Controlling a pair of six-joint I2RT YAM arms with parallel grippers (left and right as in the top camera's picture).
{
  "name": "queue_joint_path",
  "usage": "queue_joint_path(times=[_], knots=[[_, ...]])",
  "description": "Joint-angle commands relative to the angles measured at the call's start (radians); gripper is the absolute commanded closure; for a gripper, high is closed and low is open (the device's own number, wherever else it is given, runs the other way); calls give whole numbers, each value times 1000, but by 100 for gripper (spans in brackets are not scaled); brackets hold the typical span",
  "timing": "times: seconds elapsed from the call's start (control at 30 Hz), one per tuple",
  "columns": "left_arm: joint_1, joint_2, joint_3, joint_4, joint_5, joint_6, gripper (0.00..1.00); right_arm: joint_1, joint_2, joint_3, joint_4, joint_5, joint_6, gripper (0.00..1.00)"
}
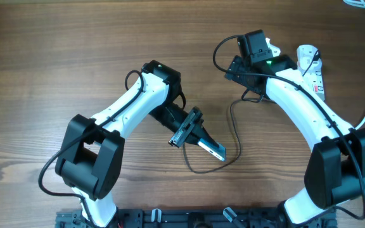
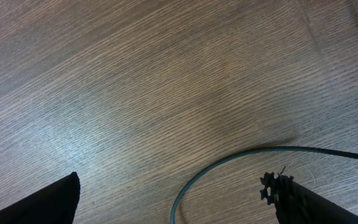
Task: Plug charger to phone and switch on socket
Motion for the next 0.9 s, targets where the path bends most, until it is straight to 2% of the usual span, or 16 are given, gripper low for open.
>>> queue_joint_path(times=[0.0, 0.2, 0.7, 0.87], knots=[[-4, 5, 17, -5, 27, 16, 96, 4, 16, -1, 3, 24, 19, 0], [-4, 6, 17, -7, 27, -58, 96, 4, 16, -1, 3, 24, 19, 0], [-5, 5, 17, -4, 14, -55, 96, 4, 16, -1, 3, 24, 19, 0], [-5, 6, 17, 54, 0, 40, 96, 4, 16, -1, 3, 24, 19, 0]])
